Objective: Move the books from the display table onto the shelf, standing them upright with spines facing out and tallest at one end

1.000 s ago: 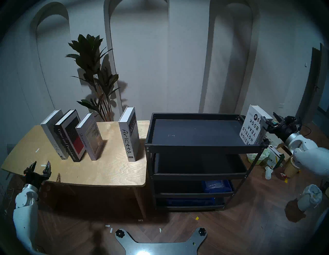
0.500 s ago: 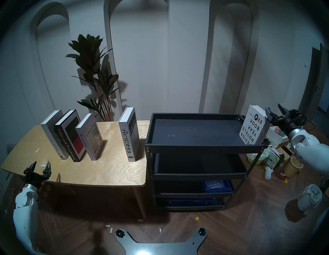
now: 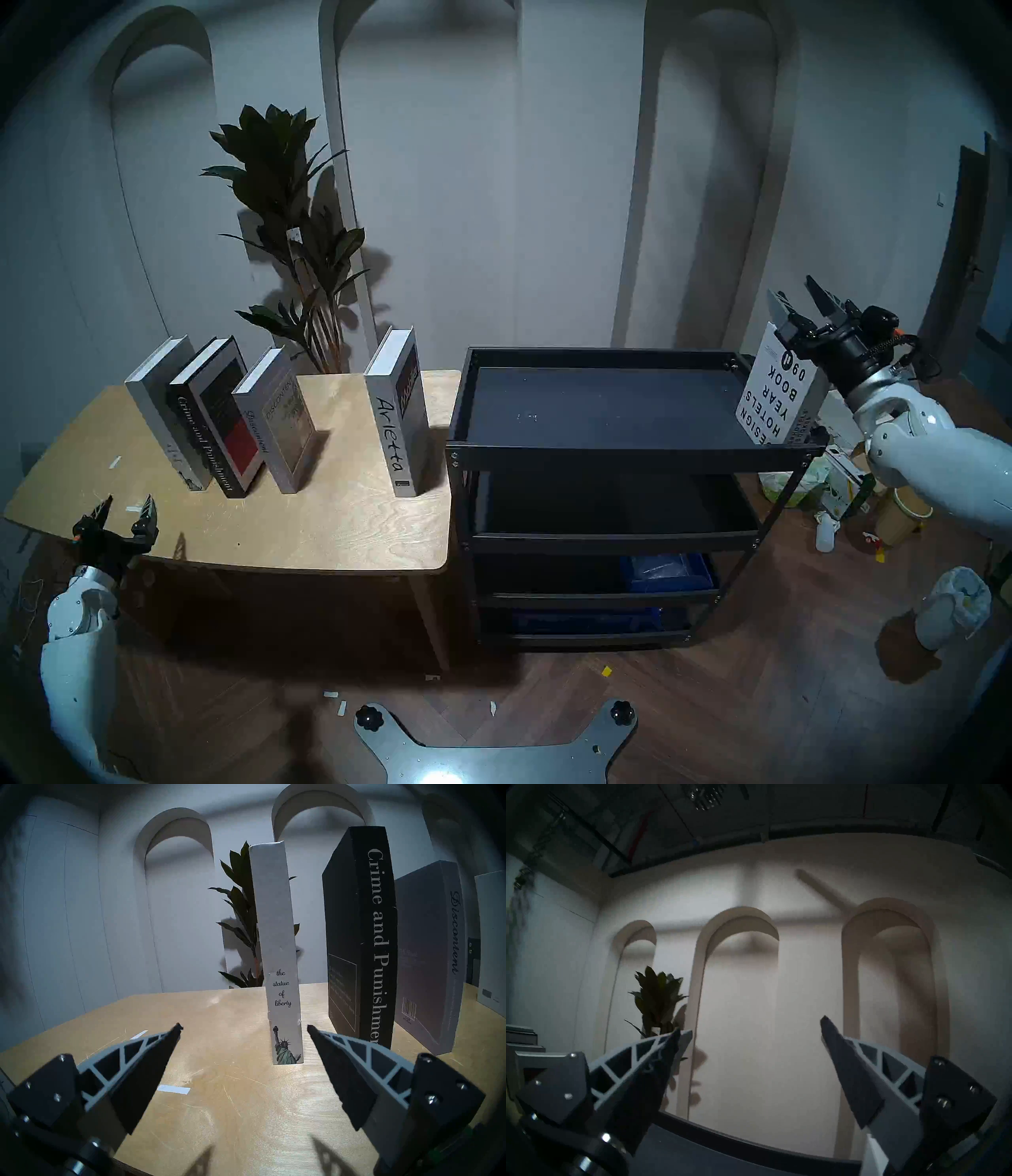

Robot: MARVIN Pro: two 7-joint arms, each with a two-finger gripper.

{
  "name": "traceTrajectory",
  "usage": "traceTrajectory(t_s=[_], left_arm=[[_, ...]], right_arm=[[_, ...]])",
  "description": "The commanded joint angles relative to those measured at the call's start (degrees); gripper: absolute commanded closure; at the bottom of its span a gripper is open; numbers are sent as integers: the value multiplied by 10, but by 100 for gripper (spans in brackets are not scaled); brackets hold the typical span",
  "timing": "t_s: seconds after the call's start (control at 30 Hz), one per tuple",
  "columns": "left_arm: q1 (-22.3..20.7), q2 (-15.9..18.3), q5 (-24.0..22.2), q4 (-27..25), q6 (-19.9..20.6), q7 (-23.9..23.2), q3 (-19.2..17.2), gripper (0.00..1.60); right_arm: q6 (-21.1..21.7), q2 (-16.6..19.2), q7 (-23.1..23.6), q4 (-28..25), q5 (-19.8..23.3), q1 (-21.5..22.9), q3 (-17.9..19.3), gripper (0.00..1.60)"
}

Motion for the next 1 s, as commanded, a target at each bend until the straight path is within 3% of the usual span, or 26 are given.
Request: traceTrajectory(t_s=[0.0,0.43,0.6,0.97], left_arm=[[-5,7,0,-7,-2,0,-4,0],[-2,22,-8,-1,-10,-33,-11,0],[-21,25,-22,-5,-2,-42,-12,0],[-64,23,-54,-42,22,-78,13,0]], right_arm=[[-39,0,-15,-66,-13,1,3,0],[-58,-32,-121,-192,-46,-23,-35,0],[-53,-50,-165,-238,-70,-27,-50,0],[-30,-78,-271,-278,-121,-35,-81,0]])
